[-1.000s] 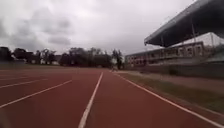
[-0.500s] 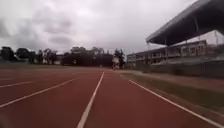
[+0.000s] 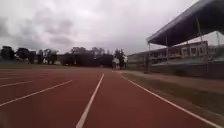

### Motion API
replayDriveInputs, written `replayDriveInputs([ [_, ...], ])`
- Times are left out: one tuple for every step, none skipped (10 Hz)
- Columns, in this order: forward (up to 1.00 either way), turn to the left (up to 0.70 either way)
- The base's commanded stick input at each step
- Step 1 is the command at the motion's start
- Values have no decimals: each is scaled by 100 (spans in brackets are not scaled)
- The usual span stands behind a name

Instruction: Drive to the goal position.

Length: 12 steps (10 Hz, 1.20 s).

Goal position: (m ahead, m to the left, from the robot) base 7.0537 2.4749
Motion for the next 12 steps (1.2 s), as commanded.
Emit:
replayDriveInputs([
  [50, 0],
  [50, 0],
  [50, 0],
  [50, 0],
  [50, 0],
  [50, 0],
  [50, 0],
  [50, 0],
  [50, 0],
  [50, 0],
  [50, 0],
  [50, 0],
])
